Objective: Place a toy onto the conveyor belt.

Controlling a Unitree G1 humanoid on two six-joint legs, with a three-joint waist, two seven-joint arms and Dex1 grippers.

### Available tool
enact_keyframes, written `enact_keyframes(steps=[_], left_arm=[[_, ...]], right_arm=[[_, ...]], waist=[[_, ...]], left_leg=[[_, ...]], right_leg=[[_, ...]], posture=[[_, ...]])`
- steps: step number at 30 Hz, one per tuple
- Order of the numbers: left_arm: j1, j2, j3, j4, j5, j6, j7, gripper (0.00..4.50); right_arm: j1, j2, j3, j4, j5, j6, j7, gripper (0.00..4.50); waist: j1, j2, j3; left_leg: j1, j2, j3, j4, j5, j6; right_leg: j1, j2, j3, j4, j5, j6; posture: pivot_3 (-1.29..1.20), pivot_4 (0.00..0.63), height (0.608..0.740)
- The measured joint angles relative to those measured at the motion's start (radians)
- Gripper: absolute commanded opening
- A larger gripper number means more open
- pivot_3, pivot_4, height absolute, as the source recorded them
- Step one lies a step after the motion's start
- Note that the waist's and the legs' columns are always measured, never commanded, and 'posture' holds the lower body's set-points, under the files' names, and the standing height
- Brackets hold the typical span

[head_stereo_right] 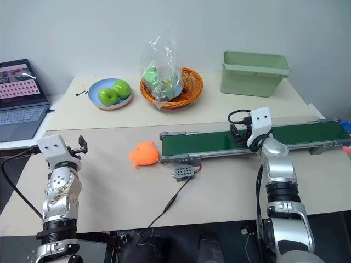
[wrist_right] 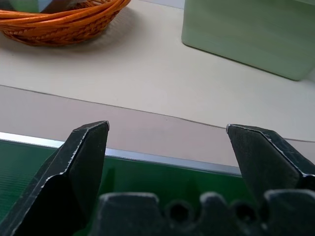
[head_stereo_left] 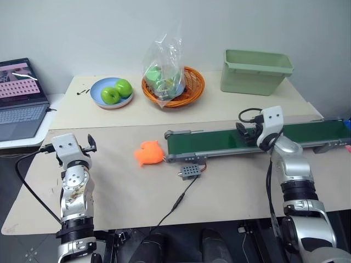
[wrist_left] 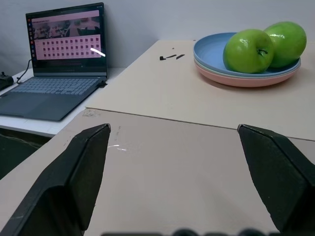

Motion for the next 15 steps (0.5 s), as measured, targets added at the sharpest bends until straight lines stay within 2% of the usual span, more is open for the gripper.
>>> enact_keyframes(steps=[11, 13, 15], left_arm=[[0.000, 0.018, -0.079, 0.006, 0.030, 0.015, -0.062, 4.41], [0.000, 0.023, -0.080, 0.008, 0.038, 0.015, -0.062, 4.41], [0.000, 0.024, -0.082, 0.008, 0.043, 0.014, -0.063, 4.41]], right_arm=[[0.011, 0.000, 0.016, -0.025, -0.015, 0.005, 0.008, 4.50], [0.013, 0.001, 0.037, -0.052, -0.015, 0.009, 0.043, 4.50], [0.043, 0.000, 0.074, -0.157, 0.029, 0.044, 0.156, 4.50]], waist=[[-0.003, 0.000, 0.000], [-0.003, 0.000, 0.000], [-0.003, 0.000, 0.000]], left_leg=[[0.000, 0.001, 0.001, -0.001, 0.000, 0.000], [0.000, 0.003, 0.001, 0.000, -0.001, -0.001], [0.000, 0.006, 0.002, 0.000, -0.002, -0.002]], right_leg=[[-0.001, 0.001, 0.001, 0.000, 0.000, 0.000], [-0.001, 0.004, 0.001, -0.001, 0.001, -0.001], [-0.001, 0.006, 0.001, -0.001, 0.001, -0.001]], posture=[[0.00, 0.150, 0.740], [0.00, 0.150, 0.740], [0.00, 0.150, 0.740]])
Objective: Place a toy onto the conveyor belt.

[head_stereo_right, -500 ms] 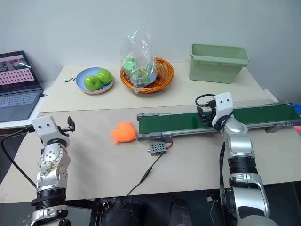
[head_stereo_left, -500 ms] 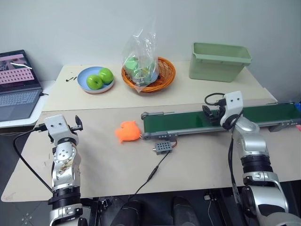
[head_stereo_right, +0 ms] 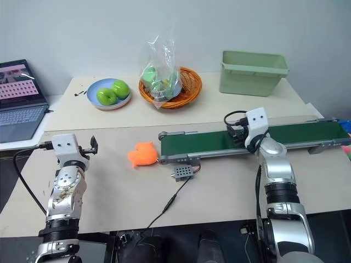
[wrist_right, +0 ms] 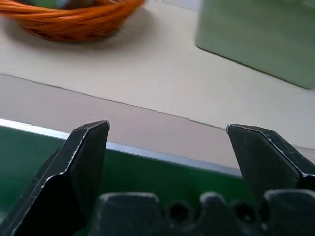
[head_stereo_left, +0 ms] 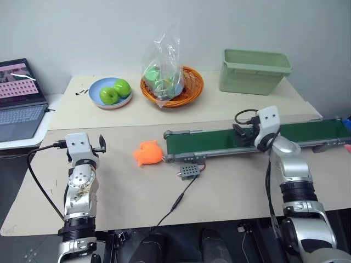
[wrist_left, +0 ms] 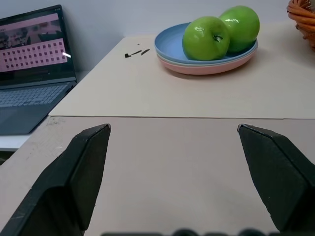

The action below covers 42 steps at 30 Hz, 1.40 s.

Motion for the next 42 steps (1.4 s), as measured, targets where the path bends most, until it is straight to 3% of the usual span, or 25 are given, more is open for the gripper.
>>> enact_keyframes(steps=[6, 10, 14, 20, 25, 33, 42], left_arm=[[0.001, 0.000, -0.003, 0.007, 0.000, -0.003, -0.002, 4.41], [0.000, -0.001, -0.001, 0.008, -0.001, -0.003, -0.002, 4.41], [-0.002, -0.054, 0.045, 0.001, -0.093, 0.075, -0.011, 4.41], [-0.016, -0.152, 0.204, -0.033, -0.483, 0.449, -0.065, 4.41], [-0.018, -0.185, 0.231, -0.081, -0.648, 0.609, -0.078, 4.41], [-0.040, -0.254, 0.189, -0.100, -0.756, 0.756, -0.070, 4.41], [-0.103, -0.321, 0.198, -0.002, -0.785, 0.728, -0.044, 4.41]], right_arm=[[0.128, -0.070, 0.130, -0.432, 0.259, 0.089, 0.413, 4.50], [0.185, -0.123, 0.135, -0.577, 0.370, 0.120, 0.562, 4.50], [0.188, -0.140, 0.157, -0.566, 0.350, 0.120, 0.579, 4.50], [0.201, -0.140, 0.164, -0.544, 0.320, 0.118, 0.574, 4.50], [0.219, -0.140, 0.164, -0.544, 0.311, 0.117, 0.566, 4.50], [0.243, -0.141, 0.159, -0.545, 0.294, 0.116, 0.546, 4.50], [0.262, -0.150, 0.138, -0.553, 0.292, 0.115, 0.526, 4.50]], waist=[[0.007, 0.000, 0.000], [0.012, -0.001, 0.000], [0.014, -0.001, 0.000], [0.015, -0.002, 0.001], [0.026, -0.002, 0.001], [0.031, -0.002, 0.001], [0.056, 0.000, 0.000]], left_leg=[[-0.001, 0.006, 0.000, 0.001, -0.004, -0.002], [0.000, 0.005, 0.000, 0.003, -0.005, -0.001], [0.002, 0.007, 0.002, 0.002, -0.005, -0.001], [0.001, 0.006, 0.002, 0.003, -0.005, -0.001], [0.002, 0.006, 0.003, 0.003, -0.005, -0.001], [0.002, 0.006, 0.003, 0.003, -0.005, -0.001], [0.006, 0.006, 0.003, 0.003, -0.005, -0.002]], right_leg=[[-0.001, 0.006, -0.001, -0.002, 0.000, -0.001], [0.001, 0.006, -0.001, -0.003, 0.001, -0.002], [0.001, 0.006, 0.000, -0.001, -0.001, 0.001], [-0.001, 0.006, 0.000, -0.001, 0.001, -0.002], [0.001, 0.006, 0.000, -0.001, 0.001, -0.002], [0.001, 0.006, 0.000, -0.001, 0.001, -0.002], [0.007, 0.006, 0.000, -0.003, -0.003, 0.005]], posture=[[0.00, 0.150, 0.740], [0.00, 0.150, 0.740], [0.00, 0.150, 0.740], [0.00, 0.150, 0.740], [0.00, 0.150, 0.740], [0.00, 0.150, 0.740], [0.00, 0.150, 0.740]])
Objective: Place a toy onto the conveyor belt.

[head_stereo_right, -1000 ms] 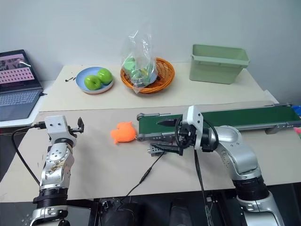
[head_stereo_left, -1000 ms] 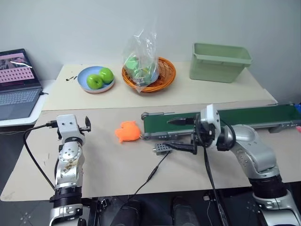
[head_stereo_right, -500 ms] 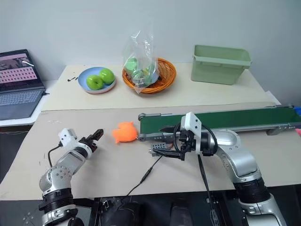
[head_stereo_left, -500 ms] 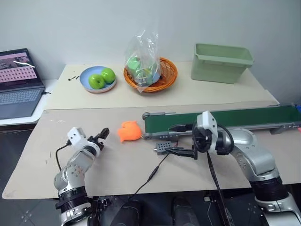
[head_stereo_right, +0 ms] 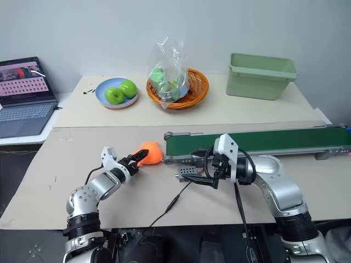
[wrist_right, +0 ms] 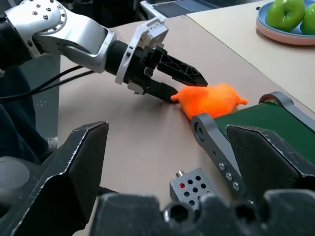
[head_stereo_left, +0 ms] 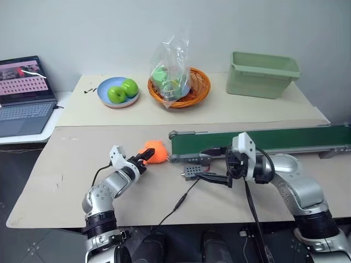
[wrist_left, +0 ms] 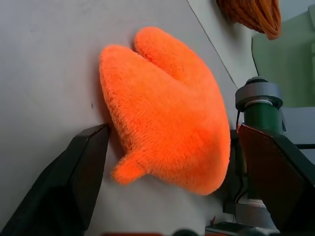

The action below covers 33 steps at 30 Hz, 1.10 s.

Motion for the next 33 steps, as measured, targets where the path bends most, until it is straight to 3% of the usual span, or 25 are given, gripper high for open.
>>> enact_keyframes(steps=[3, 11, 14, 17, 22, 27, 33], left_arm=[[-0.033, -0.018, 0.005, 0.058, 0.014, -0.076, 0.012, 4.41], [-0.071, -0.029, -0.001, 0.122, 0.025, -0.157, 0.009, 4.41], [-0.070, -0.033, -0.003, 0.125, 0.028, -0.170, 0.010, 3.75], [-0.063, -0.034, -0.002, 0.133, 0.036, -0.178, 0.014, 2.53], [-0.059, -0.039, -0.002, 0.144, 0.039, -0.190, 0.021, 0.93], [-0.058, -0.039, -0.008, 0.144, 0.049, -0.212, 0.023, 0.93], [-0.049, -0.039, -0.077, 0.079, 0.194, -0.383, 0.050, 0.93]], right_arm=[[0.004, 0.000, -0.006, -0.006, 0.000, -0.001, -0.006, 4.50], [0.011, -0.001, -0.009, -0.011, -0.008, -0.001, -0.020, 4.50], [0.011, -0.002, -0.009, -0.011, -0.008, -0.001, -0.021, 4.50], [0.010, -0.006, -0.009, -0.010, -0.010, -0.001, -0.023, 4.50], [0.010, -0.006, -0.009, -0.010, -0.017, -0.001, -0.024, 4.50], [0.009, -0.006, -0.009, -0.009, -0.019, -0.001, -0.024, 4.50], [0.009, -0.006, -0.009, -0.005, -0.028, -0.001, -0.024, 4.50]], waist=[[0.004, 0.000, 0.000], [0.000, 0.000, 0.000], [-0.001, 0.000, 0.000], [-0.001, 0.000, 0.000], [-0.001, 0.000, 0.000], [-0.001, 0.000, 0.000], [-0.004, -0.003, 0.002]], left_leg=[[0.006, 0.001, 0.000, -0.001, 0.000, 0.000], [0.005, 0.001, 0.000, -0.001, -0.001, 0.001], [0.005, 0.001, 0.000, -0.001, -0.001, 0.001], [0.004, 0.001, 0.000, -0.001, -0.001, 0.002], [0.002, 0.000, 0.000, -0.001, -0.002, 0.003], [0.002, 0.000, 0.000, -0.001, -0.002, 0.003], [0.001, 0.002, 0.000, -0.001, -0.001, 0.002]], right_leg=[[0.008, 0.000, -0.001, -0.006, -0.001, 0.002], [0.008, 0.000, -0.001, -0.008, -0.001, 0.001], [0.008, 0.000, -0.001, -0.009, 0.000, 0.002], [0.006, 0.001, -0.001, -0.010, 0.000, 0.002], [0.006, 0.001, -0.001, -0.012, 0.000, 0.001], [0.005, 0.001, -0.001, -0.012, 0.000, 0.002], [0.005, 0.001, -0.001, -0.012, 0.001, 0.001]], posture=[[0.00, 0.150, 0.740], [0.00, 0.150, 0.740], [0.00, 0.150, 0.740], [0.00, 0.150, 0.740], [0.00, 0.150, 0.740], [0.00, 0.150, 0.740], [0.00, 0.150, 0.740]])
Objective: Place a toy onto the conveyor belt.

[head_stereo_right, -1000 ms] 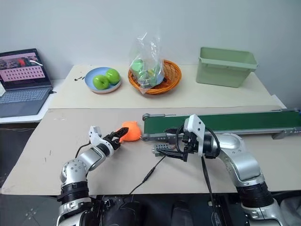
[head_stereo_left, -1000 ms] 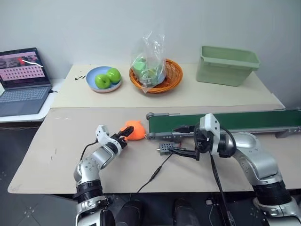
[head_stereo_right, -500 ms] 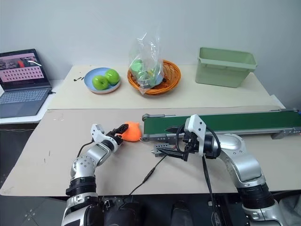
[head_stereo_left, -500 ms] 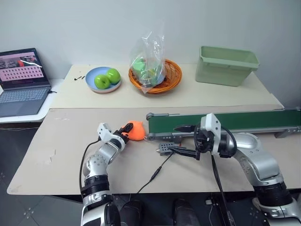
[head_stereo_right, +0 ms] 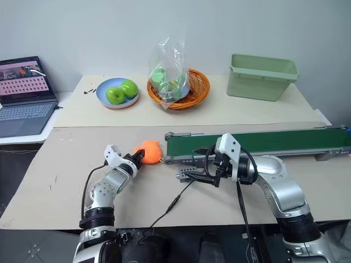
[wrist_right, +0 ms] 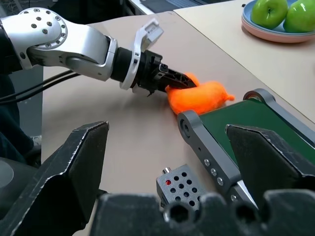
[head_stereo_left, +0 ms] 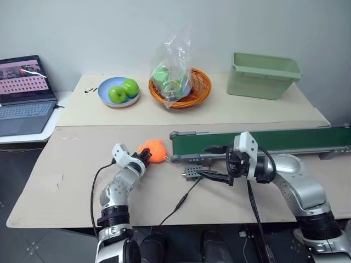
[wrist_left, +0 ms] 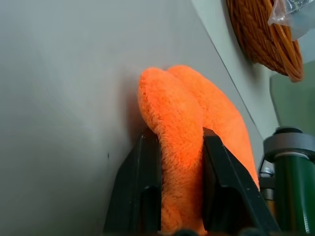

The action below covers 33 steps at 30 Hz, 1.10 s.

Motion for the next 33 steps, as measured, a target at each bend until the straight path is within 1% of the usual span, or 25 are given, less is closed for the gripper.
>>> enact_keyframes(steps=[1, 2, 3, 4, 7, 8, 9, 11, 12, 15, 18, 21, 23, 26, 30, 31, 32, 33], left_arm=[[0.000, 0.004, -0.007, -0.026, 0.030, -0.038, 0.008, 0.93], [0.001, 0.034, -0.055, -0.071, 0.123, -0.103, 0.023, 0.93], [-0.001, 0.056, -0.080, -0.097, 0.167, -0.134, 0.027, 0.93], [-0.003, 0.094, -0.122, -0.133, 0.242, -0.178, 0.030, 0.93], [-0.029, 0.221, -0.296, -0.197, 0.513, -0.315, 0.034, 0.93], [-0.033, 0.253, -0.347, -0.202, 0.583, -0.351, 0.031, 0.93], [-0.038, 0.299, -0.427, -0.198, 0.687, -0.406, 0.022, 0.93], [-0.050, 0.395, -0.579, -0.163, 0.886, -0.526, 0.004, 0.93], [-0.064, 0.449, -0.688, -0.131, 1.015, -0.609, -0.005, 0.93], [-0.109, 0.543, -0.904, -0.016, 1.323, -0.798, 0.042, 0.93], [-0.160, 0.610, -1.022, 0.093, 1.531, -0.936, 0.138, 0.93], [-0.232, 0.656, -1.099, 0.232, 1.684, -1.037, 0.271, 0.93], [-0.269, 0.659, -1.125, 0.300, 1.743, -1.076, 0.342, 0.93], [-0.334, 0.648, -1.166, 0.393, 1.810, -1.115, 0.430, 0.93], [-0.380, 0.626, -1.187, 0.486, 1.850, -1.134, 0.497, 0.93], [-0.383, 0.622, -1.188, 0.503, 1.852, -1.136, 0.507, 1.49], [-0.386, 0.618, -1.188, 0.521, 1.851, -1.138, 0.513, 1.66], [-0.391, 0.612, -1.185, 0.528, 1.847, -1.143, 0.523, 2.05]], right_arm=[[0.000, 0.000, 0.000, 0.003, -0.001, 0.000, 0.000, 4.50], [0.000, 0.000, 0.000, 0.009, -0.005, 0.000, 0.000, 4.50], [0.000, 0.000, 0.000, 0.012, -0.010, 0.000, 0.000, 4.50], [0.000, 0.000, 0.000, 0.016, -0.011, 0.000, -0.001, 4.50], [-0.001, 0.002, 0.000, 0.016, -0.012, 0.000, -0.001, 4.50], [-0.001, 0.003, 0.000, 0.016, -0.012, 0.000, -0.001, 4.50], [-0.001, 0.004, 0.000, 0.016, -0.012, 0.000, -0.002, 4.50], [-0.002, 0.005, 0.000, 0.016, -0.012, 0.000, -0.003, 4.50], [-0.003, 0.007, 0.000, 0.016, -0.012, 0.000, -0.004, 4.50], [-0.004, 0.010, 0.000, 0.016, -0.012, 0.000, -0.010, 4.50], [-0.001, 0.010, -0.001, 0.016, -0.011, 0.000, -0.015, 4.50], [0.001, 0.010, -0.006, 0.016, -0.010, 0.000, -0.021, 4.50], [0.002, 0.011, -0.008, 0.015, -0.009, 0.000, -0.022, 4.50], [0.003, 0.011, -0.010, 0.013, -0.009, 0.000, -0.026, 4.50], [0.008, 0.012, -0.015, 0.011, -0.008, 0.000, -0.033, 4.50], [0.009, 0.011, -0.015, 0.010, -0.008, 0.000, -0.035, 4.50], [0.010, 0.012, -0.015, 0.009, -0.008, 0.000, -0.038, 4.50], [0.013, 0.011, -0.017, 0.008, -0.008, 0.000, -0.040, 4.50]], waist=[[-0.001, 0.000, 0.000], [0.000, -0.001, 0.000], [0.000, -0.001, 0.001], [0.001, -0.001, 0.001], [0.007, -0.001, 0.000], [0.009, 0.000, 0.000], [0.011, 0.000, 0.000], [0.011, 0.000, 0.000], [0.010, 0.000, 0.000], [0.004, 0.000, 0.000], [-0.005, 0.000, 0.000], [-0.007, 0.000, 0.000], [-0.007, 0.000, 0.000], [-0.007, 0.000, 0.000], [-0.008, 0.000, 0.000], [-0.009, 0.000, 0.000], [-0.010, 0.000, 0.000], [-0.012, 0.000, 0.000]], left_leg=[[0.000, 0.000, 0.000, 0.000, 0.000, 0.000], [-0.001, 0.000, 0.000, 0.000, 0.000, -0.001], [-0.002, 0.000, 0.000, 0.000, 0.001, -0.001], [-0.002, 0.000, 0.001, 0.000, 0.001, -0.001], [-0.003, -0.001, 0.001, 0.000, 0.000, -0.001], [-0.003, -0.001, 0.001, 0.000, 0.000, 0.000], [-0.003, -0.002, 0.002, 0.000, 0.000, 0.000], [-0.004, -0.002, 0.003, 0.000, 0.000, 0.000], [-0.004, -0.002, 0.005, -0.001, 0.000, 0.000], [-0.005, -0.001, 0.004, -0.002, -0.001, 0.001], [-0.008, 0.000, 0.005, -0.004, 0.000, 0.000], [-0.007, 0.000, 0.004, -0.004, 0.000, 0.000], [-0.008, -0.001, 0.004, -0.003, 0.000, 0.000], [-0.007, -0.001, 0.004, -0.002, 0.000, 0.001], [-0.007, -0.001, 0.004, -0.002, 0.000, 0.001], [-0.007, -0.001, 0.005, -0.002, 0.000, 0.001], [-0.007, -0.001, 0.005, -0.002, 0.000, 0.001], [-0.007, -0.001, 0.005, -0.002, 0.000, 0.001]], right_leg=[[0.000, 0.000, 0.000, 0.000, 0.000, 0.000], [-0.001, 0.000, 0.000, 0.000, 0.000, -0.001], [-0.002, 0.000, 0.000, 0.000, 0.001, -0.002], [-0.002, 0.000, 0.000, 0.000, 0.004, -0.007], [-0.002, 0.000, 0.000, -0.001, 0.005, -0.007], [-0.002, 0.000, 0.000, -0.001, 0.005, -0.007], [-0.002, 0.000, 0.000, -0.001, 0.005, -0.007], [-0.003, 0.000, 0.001, -0.002, 0.006, -0.006], [-0.003, 0.000, 0.001, -0.002, 0.006, -0.006], [-0.007, 0.000, 0.002, -0.001, 0.006, -0.007], [-0.013, 0.000, 0.003, 0.000, 0.006, -0.007], [-0.013, 0.000, 0.003, 0.000, 0.006, -0.007], [-0.012, 0.000, 0.003, 0.000, 0.007, -0.006], [-0.011, 0.000, 0.003, 0.000, 0.006, -0.003], [-0.011, 0.000, 0.003, 0.001, 0.005, -0.002], [-0.011, 0.000, 0.003, 0.001, 0.006, -0.002], [-0.012, 0.000, 0.003, 0.001, 0.006, -0.002], [-0.011, 0.000, 0.003, 0.001, 0.006, -0.003]], posture=[[0.00, 0.150, 0.740], [0.00, 0.150, 0.740], [0.00, 0.150, 0.740], [0.00, 0.150, 0.740], [0.00, 0.150, 0.740], [0.00, 0.150, 0.740], [0.00, 0.150, 0.740], [0.00, 0.150, 0.740], [0.00, 0.150, 0.740], [0.00, 0.150, 0.740], [0.00, 0.150, 0.740], [0.00, 0.150, 0.740], [0.00, 0.150, 0.740], [0.00, 0.150, 0.740], [0.00, 0.150, 0.740], [0.00, 0.150, 0.740], [0.00, 0.150, 0.740], [0.00, 0.150, 0.740]])
